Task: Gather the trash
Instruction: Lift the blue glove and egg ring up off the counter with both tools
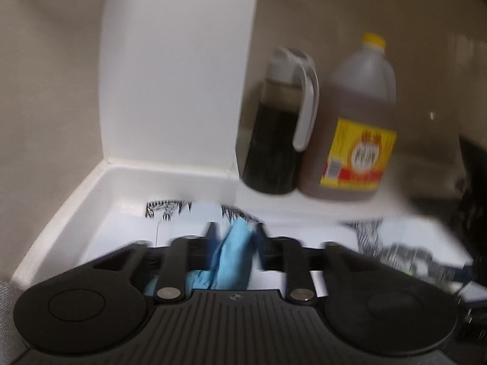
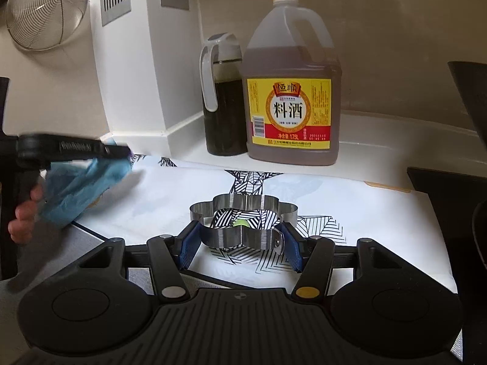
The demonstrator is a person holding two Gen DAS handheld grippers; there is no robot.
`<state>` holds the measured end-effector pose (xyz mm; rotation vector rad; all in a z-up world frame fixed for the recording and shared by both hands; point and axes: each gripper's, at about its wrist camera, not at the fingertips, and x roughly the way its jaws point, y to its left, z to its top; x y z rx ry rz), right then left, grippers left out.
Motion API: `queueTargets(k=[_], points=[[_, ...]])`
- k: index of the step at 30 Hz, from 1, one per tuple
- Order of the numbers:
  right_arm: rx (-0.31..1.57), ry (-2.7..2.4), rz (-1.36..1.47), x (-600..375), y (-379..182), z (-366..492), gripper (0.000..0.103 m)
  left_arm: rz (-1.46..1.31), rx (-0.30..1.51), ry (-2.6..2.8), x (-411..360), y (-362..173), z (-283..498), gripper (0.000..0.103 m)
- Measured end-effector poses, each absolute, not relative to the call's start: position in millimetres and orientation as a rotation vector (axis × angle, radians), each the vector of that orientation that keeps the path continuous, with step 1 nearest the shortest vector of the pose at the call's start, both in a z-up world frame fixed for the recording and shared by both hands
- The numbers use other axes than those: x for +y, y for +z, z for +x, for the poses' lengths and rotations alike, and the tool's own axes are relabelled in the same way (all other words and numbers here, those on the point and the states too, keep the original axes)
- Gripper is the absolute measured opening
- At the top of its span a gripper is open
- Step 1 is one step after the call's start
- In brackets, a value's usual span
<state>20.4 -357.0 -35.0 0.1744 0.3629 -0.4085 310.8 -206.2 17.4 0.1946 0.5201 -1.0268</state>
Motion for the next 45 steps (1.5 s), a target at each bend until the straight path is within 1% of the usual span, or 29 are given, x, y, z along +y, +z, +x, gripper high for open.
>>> queueTargets(k=[1,3,5,6,7,9,12,14,16,18,19,21,22,23,25,26,27,28,29,30,37,43,45], points=[[0.369,-0.409,0.178,-357.5,-35.7,21.1,0.06,0.204,0.504,-1.008,-205.1,18.2,309.6,0.082],[0.381,-0.414,0.186,-358.6,-36.9,22.4,0.061,0.196,0.449,-0.959,-198.1,20.9,310.0,0.103],[0.392,-0.423,0.197,-360.2,-37.9,23.5,0.064,0.217,0.441,-0.942,-194.9,24.9,313.8,0.103],[0.395,-0.429,0.202,-360.9,-38.6,23.6,0.073,0.222,0.463,-0.948,-193.4,25.8,317.9,0.103],[0.396,-0.436,0.208,-361.9,-39.3,23.6,0.079,0.233,0.491,-0.962,-193.1,24.7,320.8,0.103],[0.402,-0.444,0.219,-364.7,-40.1,23.8,0.082,0.28,0.536,-0.973,-196.1,18.2,323.7,0.103],[0.428,-0.447,0.233,-368.4,-42.8,27.4,0.087,0.368,0.561,-1.0,-201.0,5.1,318.2,0.103],[0.438,-0.443,0.23,-368.6,-43.8,29.1,0.088,0.418,0.566,-1.019,-204.4,-1.8,312.7,0.103],[0.455,-0.429,0.222,-368.0,-44.0,32.3,0.095,0.459,0.564,-1.023,-208.2,-7.6,308.5,0.102],[0.474,-0.414,0.213,-367.2,-44.3,36.4,0.101,0.459,0.565,-1.031,-208.2,-8.7,308.1,0.099],[0.484,-0.41,0.207,-366.9,-44.8,38.9,0.103,0.454,0.574,-1.037,-207.7,-7.6,309.2,0.096],[0.501,-0.424,0.188,-365.7,-44.8,44.4,0.103,0.439,0.598,-1.041,-207.4,-6.7,312.6,0.086],[0.508,-0.429,0.179,-365.6,-44.9,47.1,0.103,0.425,0.614,-1.049,-207.3,-5.4,314.3,0.074],[0.512,-0.434,0.172,-365.4,-44.9,48.6,0.103,0.416,0.621,-1.061,-207.5,-3.9,314.5,0.056],[0.513,-0.442,0.17,-367.0,-44.9,50.6,0.103,0.43,0.607,-1.079,-209.3,-1.5,309.5,0.04],[0.505,-0.446,0.175,-367.9,-44.6,49.1,0.102,0.446,0.587,-1.075,-211.2,-1.5,305.0,0.037],[0.487,-0.466,0.175,-368.0,-43.7,45.7,0.091,0.464,0.566,-1.07,-212.9,-1.8,300.8,0.036],[0.461,-0.477,0.179,-368.0,-42.5,40.8,0.069,0.479,0.55,-1.067,-214.3,-1.9,296.9,0.035],[0.441,-0.486,0.184,-368.5,-41.5,36.9,0.062,0.482,0.543,-1.071,-215.2,-1.3,294.7,0.031],[0.428,-0.478,0.189,-369.2,-40.8,34.2,0.06,0.47,0.548,-1.082,-215.6,-0.6,294.1,0.031],[0.36,-0.448,0.196,-364.9,-36.7,24.9,0.06,0.431,0.569,-1.067,-217.1,-4.0,300.0,0.032],[0.379,-0.402,0.273,-370.6,-39.4,26.7,0.06,0.341,0.637,-1.014,-217.1,2.1,315.2,0.031],[0.376,-0.402,0.29,-371.8,-39.7,27.0,0.06,0.332,0.605,-0.983,-216.0,8.5,313.1,0.031]])
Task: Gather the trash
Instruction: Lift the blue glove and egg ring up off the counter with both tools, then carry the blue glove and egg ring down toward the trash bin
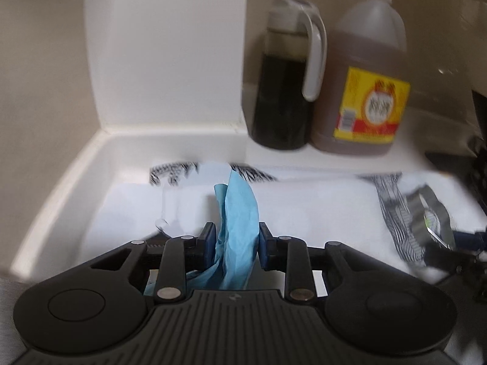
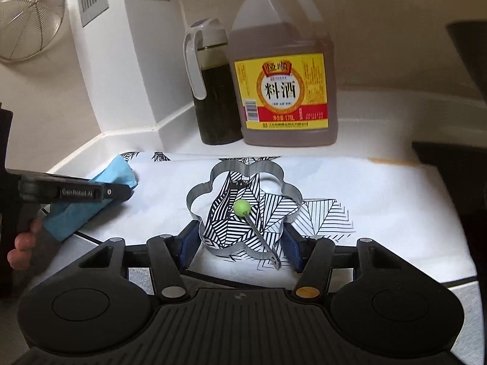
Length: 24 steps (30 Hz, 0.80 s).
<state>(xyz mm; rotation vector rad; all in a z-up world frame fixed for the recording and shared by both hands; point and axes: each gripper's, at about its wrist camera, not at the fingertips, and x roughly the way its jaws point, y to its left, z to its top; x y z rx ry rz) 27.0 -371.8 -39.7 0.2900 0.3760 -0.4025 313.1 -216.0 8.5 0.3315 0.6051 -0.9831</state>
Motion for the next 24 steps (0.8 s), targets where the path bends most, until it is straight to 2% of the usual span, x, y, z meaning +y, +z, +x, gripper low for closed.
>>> queueTargets(k=[5,11,19,24], points=[[0.368,-0.404,0.312,-373.1,-40.7,26.5,0.06,0.353,0.504,-0.882,-209.3,20.7,295.4,0.031],[0.369,-0.401,0.344,-377.5,-43.7,27.8,0.06,0.261,0.525,-0.795,-173.5,39.5,273.6,0.031],[0.345,-0.398,0.367,-379.2,-44.8,23.7,0.06,0.171,0.443,-0.545,-55.0,103.9,217.1,0.032],[0.331,-0.381,0.36,-377.1,-43.9,21.1,0.06,0.167,0.431,-0.363,32.6,122.8,160.6,0.032]])
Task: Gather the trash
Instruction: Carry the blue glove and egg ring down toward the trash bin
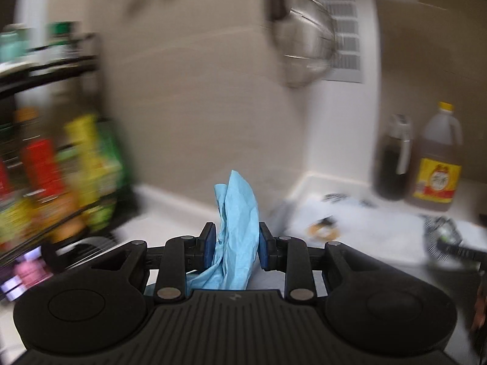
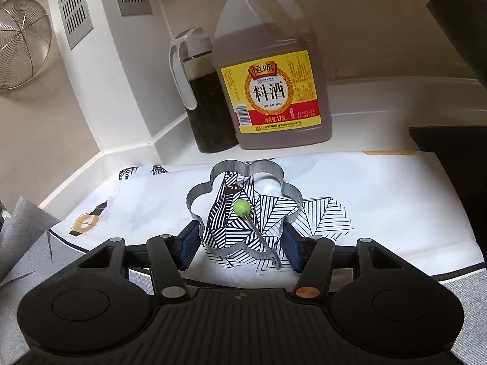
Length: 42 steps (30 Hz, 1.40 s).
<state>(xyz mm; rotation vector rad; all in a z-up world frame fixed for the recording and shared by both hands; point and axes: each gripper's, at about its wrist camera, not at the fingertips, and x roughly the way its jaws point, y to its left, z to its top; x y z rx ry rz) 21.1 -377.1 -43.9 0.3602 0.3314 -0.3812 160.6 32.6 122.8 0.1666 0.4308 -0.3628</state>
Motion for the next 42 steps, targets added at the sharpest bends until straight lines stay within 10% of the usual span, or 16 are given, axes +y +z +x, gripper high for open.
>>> queueTargets(k=[15,42], points=[[0.353,-0.395,0.32,-372.1,-37.0,17.4,0.06,0.048,0.586,-0.025,216.9,108.2,-2.0,0.032],[0.138,-0.092,-0.018,-254.2,57.6,-259.5,0.06,0.069,0.6,-0.203,202.9,74.5,-97.3,0.032]])
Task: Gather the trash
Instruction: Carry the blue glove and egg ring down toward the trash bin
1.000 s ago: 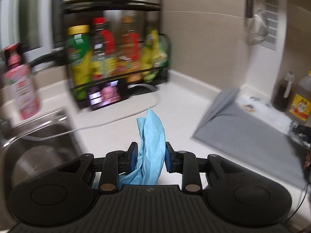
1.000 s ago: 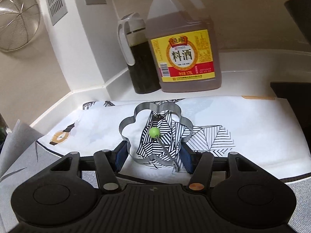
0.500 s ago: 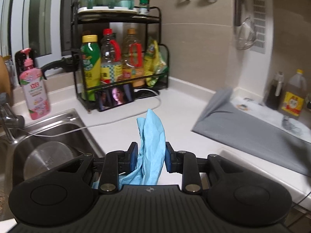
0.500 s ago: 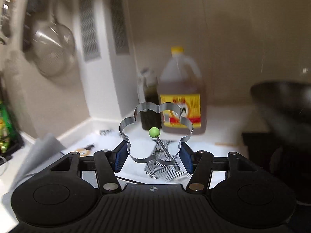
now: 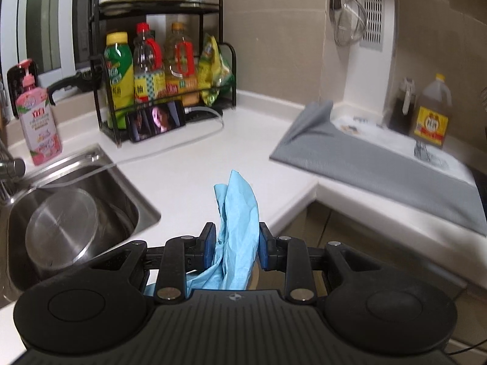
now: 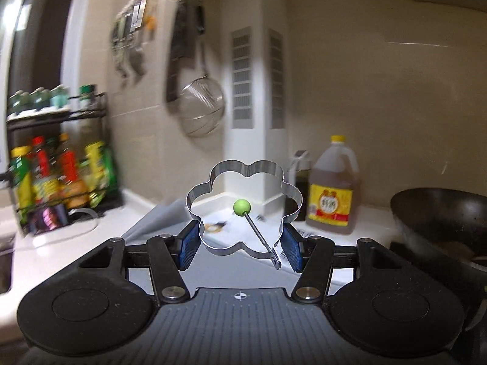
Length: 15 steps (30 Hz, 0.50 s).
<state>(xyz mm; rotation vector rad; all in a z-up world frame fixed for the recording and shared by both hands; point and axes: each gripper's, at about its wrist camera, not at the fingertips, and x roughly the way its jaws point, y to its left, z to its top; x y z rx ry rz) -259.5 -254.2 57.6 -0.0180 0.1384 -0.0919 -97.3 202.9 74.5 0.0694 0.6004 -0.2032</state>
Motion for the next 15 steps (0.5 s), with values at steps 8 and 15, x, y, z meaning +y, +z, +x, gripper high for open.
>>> queueTargets(k=[8,15], points=[[0.254,-0.009,-0.015,-224.2,16.7,-299.6,0.06,0.07,0.641,-0.211,214.5,61.7,-123.8,0.032],[0.353,0.049,-0.028,-193.4,-18.5,-320.7,0.06,0.092,0.666,-0.239,207.2,46.2,-141.3,0.032]])
